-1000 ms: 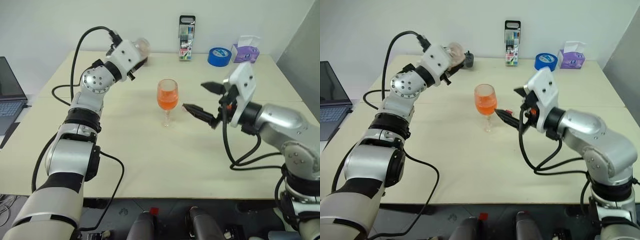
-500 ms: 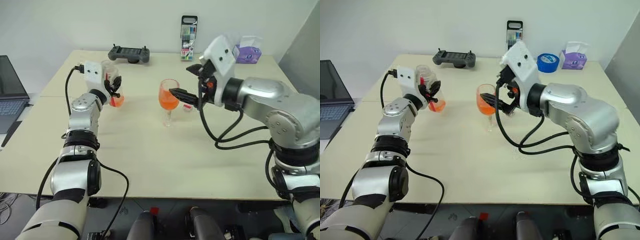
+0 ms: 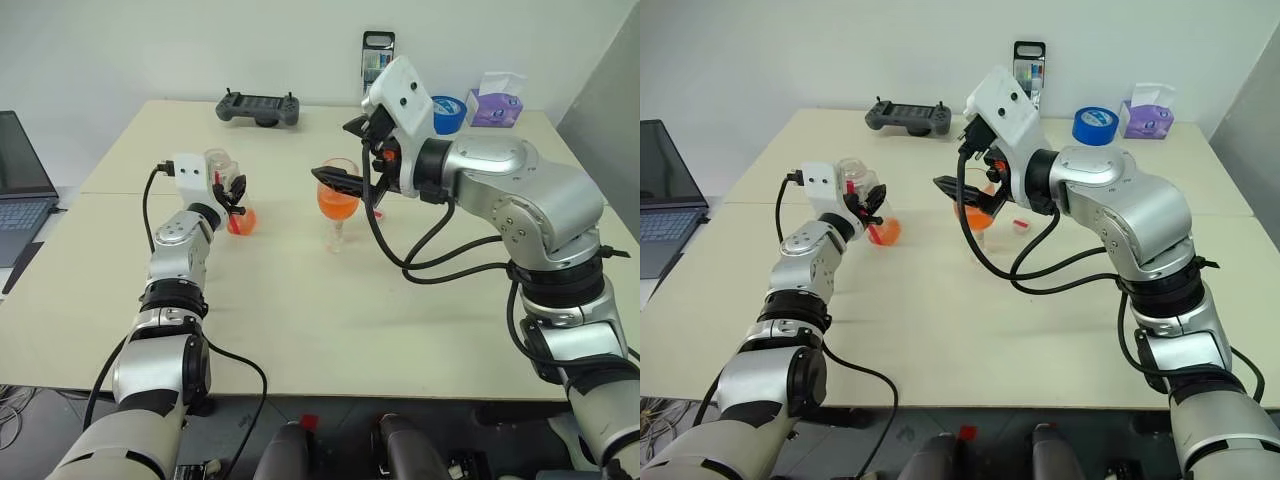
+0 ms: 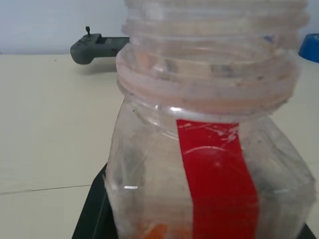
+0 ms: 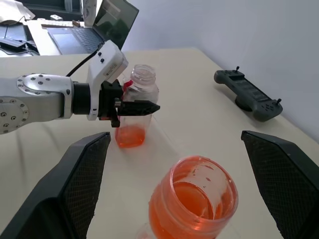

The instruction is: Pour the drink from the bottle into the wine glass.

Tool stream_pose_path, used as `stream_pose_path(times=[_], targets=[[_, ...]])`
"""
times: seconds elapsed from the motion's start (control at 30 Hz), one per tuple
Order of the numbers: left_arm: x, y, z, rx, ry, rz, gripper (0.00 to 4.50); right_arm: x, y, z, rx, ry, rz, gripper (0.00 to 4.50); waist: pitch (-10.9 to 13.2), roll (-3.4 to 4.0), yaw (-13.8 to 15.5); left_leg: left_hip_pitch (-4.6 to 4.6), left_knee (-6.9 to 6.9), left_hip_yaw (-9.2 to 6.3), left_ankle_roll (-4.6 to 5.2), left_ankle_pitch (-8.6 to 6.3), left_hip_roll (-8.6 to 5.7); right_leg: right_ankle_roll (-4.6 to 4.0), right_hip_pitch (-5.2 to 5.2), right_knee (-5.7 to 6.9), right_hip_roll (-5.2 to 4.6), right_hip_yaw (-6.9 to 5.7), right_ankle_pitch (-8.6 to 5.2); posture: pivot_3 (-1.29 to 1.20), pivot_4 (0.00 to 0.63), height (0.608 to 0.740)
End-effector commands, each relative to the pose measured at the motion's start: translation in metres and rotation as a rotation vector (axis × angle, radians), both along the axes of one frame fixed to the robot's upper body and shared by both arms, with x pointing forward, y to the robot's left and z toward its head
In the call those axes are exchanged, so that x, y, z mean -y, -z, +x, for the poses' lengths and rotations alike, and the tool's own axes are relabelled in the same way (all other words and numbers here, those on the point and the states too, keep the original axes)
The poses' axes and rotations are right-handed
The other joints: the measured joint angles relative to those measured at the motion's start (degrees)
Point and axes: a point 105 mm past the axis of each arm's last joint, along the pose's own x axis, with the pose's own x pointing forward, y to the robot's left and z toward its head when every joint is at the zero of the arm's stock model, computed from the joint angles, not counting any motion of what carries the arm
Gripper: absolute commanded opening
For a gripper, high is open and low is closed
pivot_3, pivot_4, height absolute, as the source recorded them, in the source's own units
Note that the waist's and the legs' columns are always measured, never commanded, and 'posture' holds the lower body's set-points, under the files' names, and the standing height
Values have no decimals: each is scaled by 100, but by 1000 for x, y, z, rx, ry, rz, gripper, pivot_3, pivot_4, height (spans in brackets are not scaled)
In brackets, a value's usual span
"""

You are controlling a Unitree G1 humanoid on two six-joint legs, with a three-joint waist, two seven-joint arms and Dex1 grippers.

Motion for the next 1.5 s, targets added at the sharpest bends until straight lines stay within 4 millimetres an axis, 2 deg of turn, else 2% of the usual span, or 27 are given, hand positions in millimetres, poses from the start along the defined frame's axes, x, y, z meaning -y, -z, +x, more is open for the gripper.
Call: stream_pose_path(times=[0.03, 0.2, 0.23, 0.43, 0.47, 0.63, 0.77, 0.87, 0.93, 0.97, 1.03, 1.13, 1.23, 1.33, 1.5], targets=[[-1, 0, -1, 8, -8, 33, 1649, -4, -15, -9, 73, -28, 2, 4500, 0, 0, 0, 0, 0, 1, 0, 0, 0, 0, 0, 0, 0, 1, 0, 0, 150, 740], [-3, 12, -5, -10, -26, 45, 1649, -4, -11, -10, 79, -36, -20, 4500, -4, 1, -2, 3, -1, 1, 0, 0, 1, 0, 0, 1, -2, 1, 0, 0, 150, 740], [-5, 14, -6, -14, -36, 45, 2372, -4, -10, -11, 80, -39, -24, 4500, -4, 1, -2, 4, -2, 1, 0, 0, 1, 0, 0, 2, -4, 2, 0, 0, 150, 740], [-7, 23, -12, -36, -48, 65, 4350, -3, -7, -12, 86, -43, -34, 4500, -5, 3, -4, 3, -4, -1, 0, -1, 4, 0, -2, 0, -6, 1, 0, 0, 150, 740], [-6, 25, -13, -43, -42, 67, 4465, -3, -8, -12, 88, -44, -34, 4500, -5, 3, -3, 2, -4, -2, 0, -1, 4, 0, -2, 0, -6, 0, 0, 0, 150, 740], [-3, 32, -18, -64, -28, 75, 4465, -2, -8, -14, 96, -51, -32, 4500, -5, 3, -1, 2, -3, -1, -1, -1, 2, 0, 0, -2, -9, 1, 0, 0, 150, 740], [-5, 26, -28, -41, -20, 92, 4465, 5, -8, -15, 93, -41, -35, 4500, -5, 3, -2, 2, -4, -1, -1, -1, 3, 0, -1, -3, -14, 1, 0, 0, 150, 740], [-3, -10, -48, 66, 49, 80, 4465, 15, -8, -23, 90, -61, -45, 4500, -5, 3, -2, 0, -5, -4, -1, -1, 4, 0, 0, -5, -17, 1, 0, 0, 150, 740], [-9, -39, -66, 116, 71, 105, 4465, 26, -8, -29, 80, -70, -46, 4500, -4, 3, -2, -4, -6, -6, -2, -1, 5, 0, -2, -8, -19, 1, 0, 0, 150, 740], [-11, -47, -73, 122, 70, 120, 4465, 30, -8, -31, 76, -72, -47, 4500, -4, 3, -1, -4, -6, -8, -2, -2, 6, 0, -1, -9, -19, 0, 0, 0, 150, 740], [-15, -56, -81, 112, 58, 137, 4465, 35, -7, -34, 69, -72, -49, 4500, -4, 3, -1, 0, -7, -8, -2, -2, 6, 0, 1, -9, -19, 0, 0, 0, 150, 740], [-17, -80, -88, 123, 58, 165, 4465, 44, -5, -37, 45, -77, -44, 4500, -5, 5, -1, 13, -8, -6, -2, -2, 5, 1, 14, -10, -17, -3, -1, 0, 150, 740], [-2, -115, -89, 171, 159, 213, 4465, 56, -5, -41, 6, -74, -14, 4500, -2, -1, 20, 8, -3, -8, -2, -1, 4, 0, 14, -10, 0, -8, -1, 0, 150, 740], [15, -123, -94, 168, 315, 250, 4465, 78, -1, -43, -25, -28, -9, 4500, -1, -4, 44, -1, -1, -9, -2, -1, -2, 1, 15, -17, 2, -14, -1, 0, 150, 740], [35, -118, -115, 119, 577, 244, 4465, 114, 17, -53, -98, 38, -53, 4500, -1, -2, 19, 5, -6, 15, 0, -2, -3, 2, 14, -21, -5, 9, -1, 0, 150, 740]])
